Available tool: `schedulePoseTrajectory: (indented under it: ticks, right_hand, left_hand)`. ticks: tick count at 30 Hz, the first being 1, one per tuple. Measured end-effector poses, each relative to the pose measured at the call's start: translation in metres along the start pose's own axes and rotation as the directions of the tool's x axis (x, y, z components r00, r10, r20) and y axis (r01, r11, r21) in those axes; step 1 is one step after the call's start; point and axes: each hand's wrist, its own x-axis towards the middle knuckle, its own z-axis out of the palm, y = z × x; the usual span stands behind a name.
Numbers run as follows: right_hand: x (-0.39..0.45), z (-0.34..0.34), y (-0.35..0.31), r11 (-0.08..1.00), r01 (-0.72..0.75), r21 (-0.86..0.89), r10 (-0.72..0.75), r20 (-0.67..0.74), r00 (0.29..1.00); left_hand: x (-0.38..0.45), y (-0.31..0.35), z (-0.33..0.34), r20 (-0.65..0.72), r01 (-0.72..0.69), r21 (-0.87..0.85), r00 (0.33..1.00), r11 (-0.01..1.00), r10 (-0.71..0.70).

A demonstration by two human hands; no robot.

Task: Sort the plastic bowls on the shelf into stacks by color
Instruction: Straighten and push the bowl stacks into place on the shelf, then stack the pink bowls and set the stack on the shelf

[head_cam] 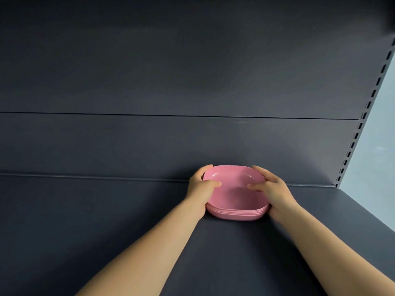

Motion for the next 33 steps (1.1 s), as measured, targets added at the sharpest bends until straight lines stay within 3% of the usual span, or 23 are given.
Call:
schedulePoseTrajectory:
  ticks: [21,23,24,25,27,29,33]
  right_hand:
    - [0.013,-0.029,-0.009,1.000,-0.018,-0.026,0.018,-0.014,1.000]
    - [0.010,-0.029,-0.011,0.997,0.012,-0.081,-0.014,-0.016,1.000]
    - [0.009,-0.030,-0.015,0.981,0.050,-0.189,-0.056,-0.023,0.998]
    - [0.007,-0.030,-0.020,0.928,0.102,-0.357,-0.118,-0.024,0.993]
    - [0.001,-0.027,-0.034,0.710,0.196,-0.677,-0.233,0.036,0.972]
    - [-0.010,-0.015,-0.048,0.498,0.269,-0.825,-0.280,0.140,0.950]
    - [-0.037,0.039,-0.060,0.102,0.461,-0.882,-0.246,0.426,0.871]
  left_hand:
    - [0.013,-0.004,0.031,0.056,-0.016,0.027,0.998,1.000,0.015]
    - [0.012,-0.001,0.029,0.087,-0.014,0.057,0.996,0.998,0.009]
    - [0.012,0.002,0.027,0.111,-0.013,0.089,0.994,0.996,0.003]
    - [0.012,0.007,0.022,0.137,-0.016,0.133,0.991,0.991,-0.002]
    - [0.011,0.020,0.007,0.196,-0.057,0.247,0.980,0.967,0.007]
    - [0.008,0.035,-0.016,0.257,-0.162,0.423,0.965,0.892,0.053]
    - [-0.013,0.058,-0.080,0.361,-0.395,0.782,0.918,0.481,0.166]
